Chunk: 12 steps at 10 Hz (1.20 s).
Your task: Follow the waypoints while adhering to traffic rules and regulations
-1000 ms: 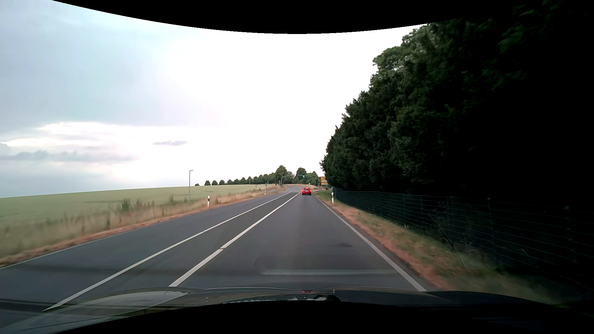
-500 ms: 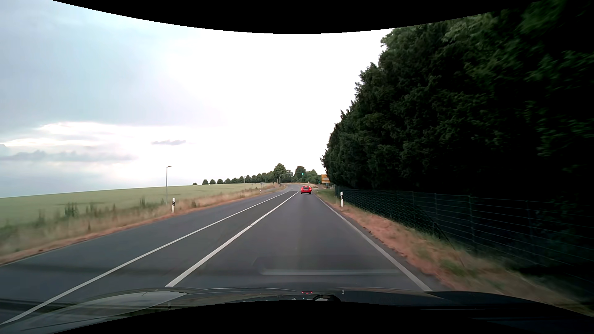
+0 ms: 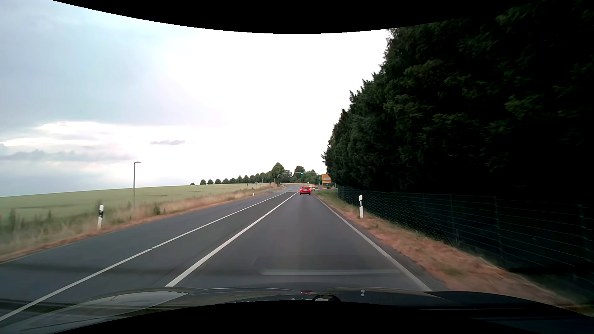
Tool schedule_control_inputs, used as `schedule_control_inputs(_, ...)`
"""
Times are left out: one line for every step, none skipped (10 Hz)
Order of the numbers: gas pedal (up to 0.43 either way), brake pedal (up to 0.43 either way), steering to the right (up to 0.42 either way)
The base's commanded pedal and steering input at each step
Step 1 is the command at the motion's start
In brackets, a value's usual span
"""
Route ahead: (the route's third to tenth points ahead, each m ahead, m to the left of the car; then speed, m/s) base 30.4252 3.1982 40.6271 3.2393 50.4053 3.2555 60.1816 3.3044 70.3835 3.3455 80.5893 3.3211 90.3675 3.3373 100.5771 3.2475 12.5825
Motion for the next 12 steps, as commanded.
schedule_control_inputs(0.11, 0.0, 0.0)
schedule_control_inputs(0.11, 0.0, 0.0)
schedule_control_inputs(0.11, 0.0, 0.0)
schedule_control_inputs(0.11, 0.0, 0.0)
schedule_control_inputs(0.098, 0.0, 0.0)
schedule_control_inputs(0.087, 0.0, -0.001)
schedule_control_inputs(0.087, 0.0, -0.003)
schedule_control_inputs(0.087, 0.0, -0.004)
schedule_control_inputs(0.079, 0.0, -0.004)
schedule_control_inputs(0.079, 0.0, -0.004)
schedule_control_inputs(0.079, 0.0, -0.004)
schedule_control_inputs(0.079, 0.0, -0.004)
